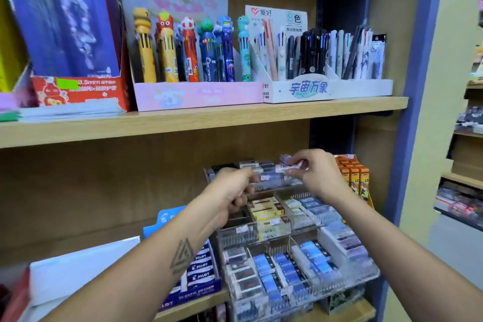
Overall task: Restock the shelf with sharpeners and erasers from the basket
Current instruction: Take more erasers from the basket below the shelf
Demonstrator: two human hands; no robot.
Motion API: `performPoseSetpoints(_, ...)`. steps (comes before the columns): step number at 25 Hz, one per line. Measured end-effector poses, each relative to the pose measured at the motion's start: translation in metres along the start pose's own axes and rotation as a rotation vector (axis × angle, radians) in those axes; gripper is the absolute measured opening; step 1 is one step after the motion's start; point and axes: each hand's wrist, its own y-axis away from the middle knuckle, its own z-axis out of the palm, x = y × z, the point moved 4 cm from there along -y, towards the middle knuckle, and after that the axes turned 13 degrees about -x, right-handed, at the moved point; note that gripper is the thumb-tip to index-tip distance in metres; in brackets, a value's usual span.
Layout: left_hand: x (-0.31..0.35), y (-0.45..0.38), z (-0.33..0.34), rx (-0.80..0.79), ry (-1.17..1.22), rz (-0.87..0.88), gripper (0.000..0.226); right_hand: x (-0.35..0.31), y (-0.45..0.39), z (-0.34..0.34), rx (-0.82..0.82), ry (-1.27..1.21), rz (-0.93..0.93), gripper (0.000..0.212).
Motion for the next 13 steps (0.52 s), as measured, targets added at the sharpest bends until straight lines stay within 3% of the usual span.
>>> performPoseSetpoints(3, 0.006, -0.007, -0.012, -0.077, 0.145, -0.015, 0.031, 0.000, -0.043, 0.014, -0.083, 0.106, 0.046, 0.016)
performPoseSetpoints(7, 0.006, -0.014, -0.016, -0.071, 0.144, 0.056, 0.033, 0.000, -0.074, 0.037, -0.223, 0.212, 0.072, 0.010)
performPoseSetpoints(10, 0.000, -0.018, -0.021, -0.037, 0.171, 0.097, 0.041, -0.002, -0.078, 0.046, -0.280, 0.231, 0.089, 0.025)
performPoseSetpoints(13, 0.000, -0.019, -0.025, -0.045, 0.198, 0.158, 0.035, -0.007, -0.074, 0.048, -0.375, 0.321, 0.089, 0.040)
